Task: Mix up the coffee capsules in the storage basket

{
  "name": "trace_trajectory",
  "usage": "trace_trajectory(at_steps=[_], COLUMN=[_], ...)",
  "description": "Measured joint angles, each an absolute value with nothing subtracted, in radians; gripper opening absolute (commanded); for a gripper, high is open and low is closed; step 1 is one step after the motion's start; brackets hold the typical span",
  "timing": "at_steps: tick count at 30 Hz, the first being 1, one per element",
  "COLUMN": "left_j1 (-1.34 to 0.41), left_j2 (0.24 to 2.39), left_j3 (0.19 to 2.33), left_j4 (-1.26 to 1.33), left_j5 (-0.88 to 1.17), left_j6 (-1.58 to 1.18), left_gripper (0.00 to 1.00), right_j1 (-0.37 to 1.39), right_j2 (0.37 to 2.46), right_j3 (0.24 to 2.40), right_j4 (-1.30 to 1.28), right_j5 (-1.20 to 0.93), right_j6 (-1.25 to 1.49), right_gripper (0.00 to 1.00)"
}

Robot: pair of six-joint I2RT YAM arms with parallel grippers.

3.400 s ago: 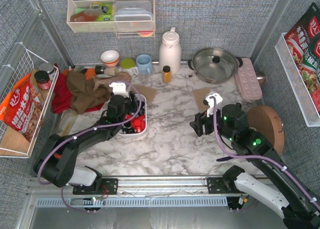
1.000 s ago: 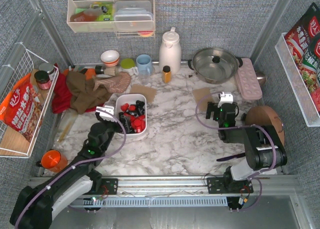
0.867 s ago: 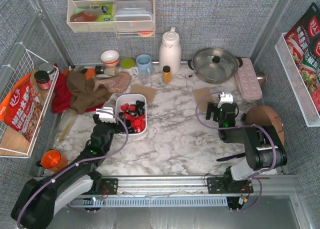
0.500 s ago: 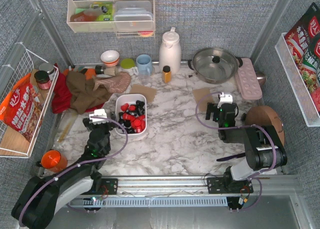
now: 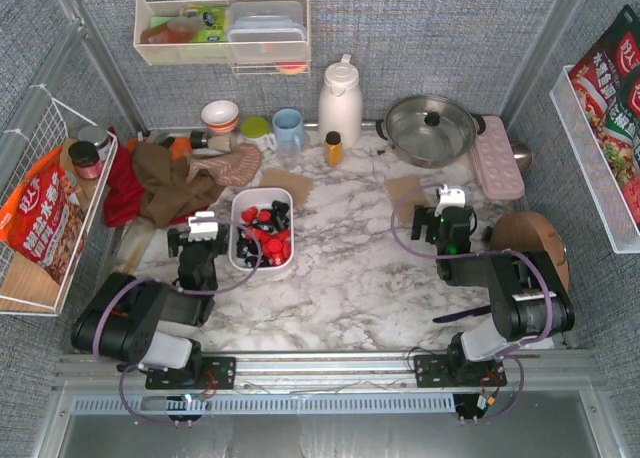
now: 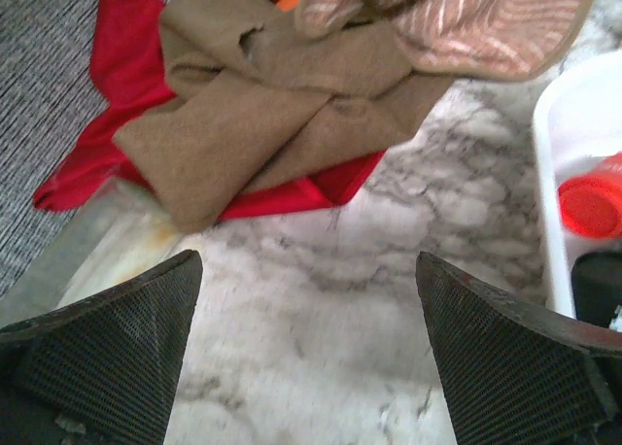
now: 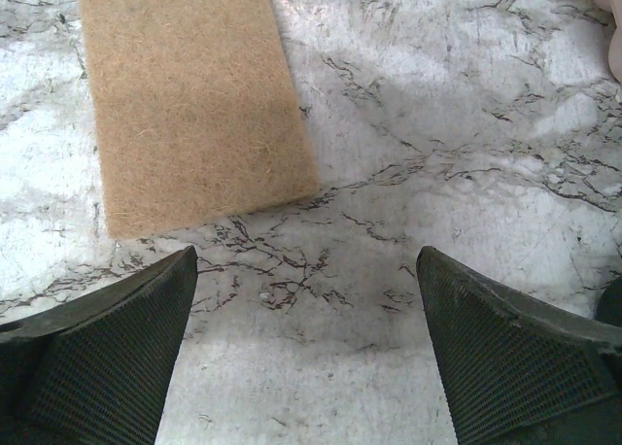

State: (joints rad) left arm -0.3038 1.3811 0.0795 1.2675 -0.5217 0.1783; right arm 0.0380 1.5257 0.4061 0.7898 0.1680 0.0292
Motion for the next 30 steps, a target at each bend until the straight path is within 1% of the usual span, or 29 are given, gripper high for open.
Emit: trace_trajectory(at_steps=[3,6,9,11,15,20,30], left_j1=[-0.291,-0.257,-0.088,-0.04,0.025,0.045,0.043], left_j2=[1.5,1.545,1.564,1.591,1.563,1.567,1.567], left_j3=[0.119,0.062,0.025,0.078,0.221,0.221,0.216], left_j4=[1.383,1.478,1.548,1.526,1.425,1.361,1.36], left_j5=[-0.493,-0.49,-0.411,-0.388,-0.356,-0.325,-0.314], left_j6=[0.21,0.208,0.125,0.07,-0.035,-0.093,-0.109], left_gripper=[0.99,0.99,0.99,0.99,0.99,0.99,0.99], right_j1=[0.038,0.038,0.038,0.039,0.039,0.039,0.039], right_j2=[1.526,1.526,1.526,1.526,1.526,1.526,1.526], right_j3=[0.406,0.406,0.406,0.406,0.406,0.406,0.406], right_j4=[0.789,0.789,0.789,0.789,0.789,0.789,0.789], right_j5=[0.168,0.168,0.167,0.165,0.165,0.165,0.164], right_j6=[0.029,0.029,0.029,0.029,0.029,0.029,0.03], right_gripper=[0.99,0.99,0.99,0.99,0.99,0.99,0.99])
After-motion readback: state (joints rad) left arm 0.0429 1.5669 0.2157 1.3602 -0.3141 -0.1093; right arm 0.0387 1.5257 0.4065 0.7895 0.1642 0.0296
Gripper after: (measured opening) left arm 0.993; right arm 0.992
